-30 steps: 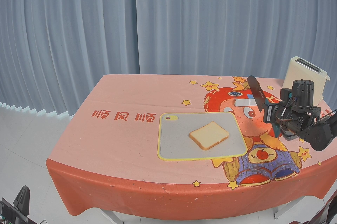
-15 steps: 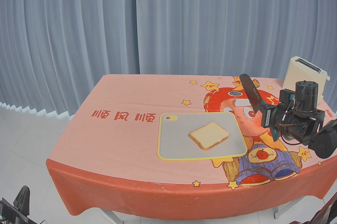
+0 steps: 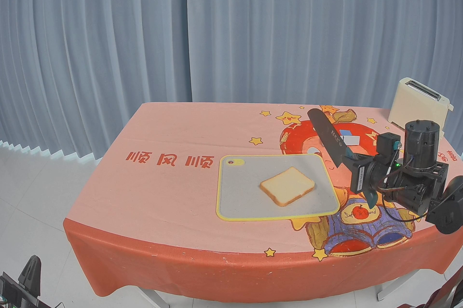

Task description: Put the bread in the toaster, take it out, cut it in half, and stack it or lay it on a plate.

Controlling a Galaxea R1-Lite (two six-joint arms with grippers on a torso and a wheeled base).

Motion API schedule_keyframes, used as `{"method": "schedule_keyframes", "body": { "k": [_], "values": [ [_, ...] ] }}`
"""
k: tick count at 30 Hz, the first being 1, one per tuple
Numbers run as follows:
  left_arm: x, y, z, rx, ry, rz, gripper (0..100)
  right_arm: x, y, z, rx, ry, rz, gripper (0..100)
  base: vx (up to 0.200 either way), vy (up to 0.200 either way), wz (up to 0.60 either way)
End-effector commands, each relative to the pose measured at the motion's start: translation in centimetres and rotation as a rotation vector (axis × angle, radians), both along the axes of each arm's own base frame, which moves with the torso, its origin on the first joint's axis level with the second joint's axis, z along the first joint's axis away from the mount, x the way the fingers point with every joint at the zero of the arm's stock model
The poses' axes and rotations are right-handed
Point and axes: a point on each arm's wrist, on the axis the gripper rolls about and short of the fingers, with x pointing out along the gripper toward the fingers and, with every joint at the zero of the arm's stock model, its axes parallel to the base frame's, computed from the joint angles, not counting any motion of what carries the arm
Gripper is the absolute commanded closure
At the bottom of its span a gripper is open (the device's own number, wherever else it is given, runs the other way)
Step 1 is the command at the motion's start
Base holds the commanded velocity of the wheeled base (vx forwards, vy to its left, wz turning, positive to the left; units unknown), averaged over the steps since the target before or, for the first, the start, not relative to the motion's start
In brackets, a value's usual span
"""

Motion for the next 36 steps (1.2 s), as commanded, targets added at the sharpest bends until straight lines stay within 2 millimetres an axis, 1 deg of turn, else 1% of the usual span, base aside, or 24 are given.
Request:
{"method": "schedule_keyframes", "body": {
  "k": [1, 7, 11, 16, 18, 20, 22, 23, 26, 36],
  "values": [
    [0.1, 0.0, -0.5, 0.000, 0.015, 0.000, 100, -0.8, 0.6, -0.1, -0.003, 0.006, 0.040, 100, 0.000, 0.000, 0.00],
    [0.1, 0.0, -0.5, 0.001, 0.015, 0.000, 100, -0.4, 1.1, 0.7, 0.015, -0.021, 0.057, 100, 0.000, 0.000, 0.00],
    [0.1, 0.0, -0.5, 0.000, 0.015, 0.000, 100, -0.2, 1.3, 1.5, 0.023, -0.041, 0.101, 100, 0.000, 0.000, 0.00],
    [0.1, 0.0, -0.5, 0.000, 0.015, 0.000, 100, 0.5, 1.6, 2.5, 0.057, -0.068, 0.164, 100, 0.000, 0.000, 0.00],
    [0.1, 0.0, -0.5, 0.001, 0.015, 0.000, 100, 0.4, 1.7, 2.5, 0.071, -0.060, 0.192, 100, 0.000, 0.000, 0.00],
    [0.1, 0.0, -0.5, 0.000, 0.015, 0.000, 100, 0.1, 1.9, 2.0, 0.074, -0.040, 0.227, 100, 0.000, 0.000, 0.00],
    [0.1, 0.0, -0.5, 0.001, 0.015, 0.000, 100, -0.3, 1.9, 1.6, 0.066, -0.026, 0.240, 100, 0.000, 0.000, 0.00],
    [0.1, 0.0, -0.5, 0.000, 0.015, 0.000, 100, -0.9, 1.9, 1.2, 0.061, -0.014, 0.253, 100, 0.000, 0.000, 0.00],
    [0.1, 0.0, -0.5, 0.001, 0.015, 0.000, 100, -1.3, 1.7, 1.2, 0.058, -0.012, 0.254, 100, 0.000, 0.000, 0.00],
    [0.1, 0.0, -0.5, 0.001, 0.015, 0.000, 100, -1.4, 1.7, 1.0, 0.052, -0.011, 0.247, 100, 0.000, 0.000, 0.00]
  ]
}}
